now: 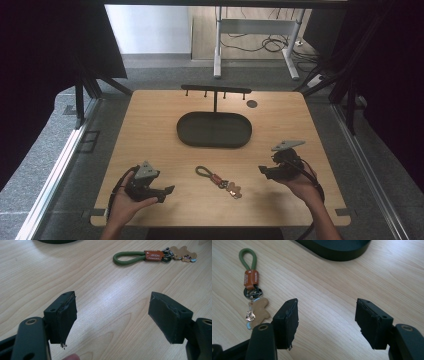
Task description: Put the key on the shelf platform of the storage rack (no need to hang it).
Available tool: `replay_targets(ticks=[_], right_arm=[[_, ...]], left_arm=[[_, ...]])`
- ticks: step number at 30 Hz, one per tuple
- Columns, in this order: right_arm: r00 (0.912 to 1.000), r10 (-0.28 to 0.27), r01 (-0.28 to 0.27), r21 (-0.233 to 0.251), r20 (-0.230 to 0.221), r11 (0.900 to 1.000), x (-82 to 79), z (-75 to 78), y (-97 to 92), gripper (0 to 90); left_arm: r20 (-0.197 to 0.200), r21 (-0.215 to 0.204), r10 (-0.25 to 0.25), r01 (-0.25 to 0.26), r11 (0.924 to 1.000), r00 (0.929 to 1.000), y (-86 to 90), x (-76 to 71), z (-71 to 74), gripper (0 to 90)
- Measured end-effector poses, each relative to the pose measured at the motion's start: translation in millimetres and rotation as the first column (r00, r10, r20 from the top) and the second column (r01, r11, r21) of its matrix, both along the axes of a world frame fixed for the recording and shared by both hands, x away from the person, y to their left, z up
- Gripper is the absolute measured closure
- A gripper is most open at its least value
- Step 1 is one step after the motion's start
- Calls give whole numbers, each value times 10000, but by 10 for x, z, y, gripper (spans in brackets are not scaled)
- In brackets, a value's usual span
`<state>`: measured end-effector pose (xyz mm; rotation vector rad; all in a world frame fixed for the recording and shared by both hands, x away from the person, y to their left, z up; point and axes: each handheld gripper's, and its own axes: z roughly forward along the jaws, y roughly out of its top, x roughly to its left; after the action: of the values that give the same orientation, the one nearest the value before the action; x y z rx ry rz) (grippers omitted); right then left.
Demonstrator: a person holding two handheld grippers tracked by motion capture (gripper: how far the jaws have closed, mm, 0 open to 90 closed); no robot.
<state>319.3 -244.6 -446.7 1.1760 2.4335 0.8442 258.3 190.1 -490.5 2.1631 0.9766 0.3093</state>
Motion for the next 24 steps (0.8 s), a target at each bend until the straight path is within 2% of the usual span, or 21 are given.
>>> replay_targets(ticks=[9, 15, 24], right_arm=[[9974, 708, -710, -159, -95, 9974, 26, 37, 215, 399], [9928, 1145, -1156, -288, -363, 9929, 75, 33, 313, 419], [9870, 1500, -1526, -428, -582, 9874, 82, 15, 426, 427]], left_arm=[[49, -86, 48, -47, 10000, 10000, 33, -11, 19, 231], [44, -80, 102, -101, 9999, 9999, 45, -7, 15, 231], [31, -85, 59, -58, 9999, 10000, 31, -10, 13, 231]])
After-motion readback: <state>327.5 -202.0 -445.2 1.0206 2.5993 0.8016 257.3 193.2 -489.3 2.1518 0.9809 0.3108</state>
